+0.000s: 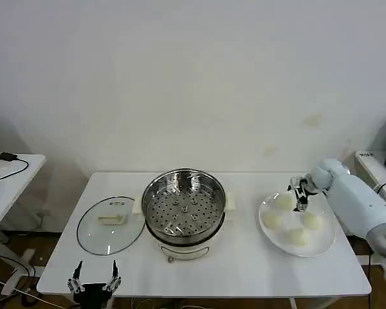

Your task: Take steamed baozi put them in steamer then cover it.

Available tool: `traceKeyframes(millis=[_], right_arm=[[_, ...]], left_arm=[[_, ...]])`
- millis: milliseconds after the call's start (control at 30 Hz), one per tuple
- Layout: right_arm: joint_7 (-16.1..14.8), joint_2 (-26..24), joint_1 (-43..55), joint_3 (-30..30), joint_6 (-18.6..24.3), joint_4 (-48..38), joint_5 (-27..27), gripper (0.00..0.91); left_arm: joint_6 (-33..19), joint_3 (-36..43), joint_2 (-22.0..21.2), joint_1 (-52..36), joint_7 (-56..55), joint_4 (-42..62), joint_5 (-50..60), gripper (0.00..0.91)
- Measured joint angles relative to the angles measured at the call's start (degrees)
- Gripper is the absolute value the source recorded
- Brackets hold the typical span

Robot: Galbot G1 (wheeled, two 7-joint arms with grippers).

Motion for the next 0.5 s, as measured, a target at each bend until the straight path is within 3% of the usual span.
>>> traceKeyframes(millis=[233,333,500], right_arm=[[0.2,1.0,0.1,0.1,0.4,-1.5,-0.3,0.736],[0.4,1.2,0.1,0.1,0.5,-1.8,-0.4,0.625],[0.6,1.4,0.2,0.1,0.7,-2.1,-0.5,0.615]], left_arm=[[0.0,0.0,0.0,0.1,0.0,-0.4,0.0,0.907],[0.0,-0.1,0.1,0.3,0.0,-0.7,0.0,0.907],[0.0,0.0,0.0,0.4,0.0,-0.9,0.0,0.907]])
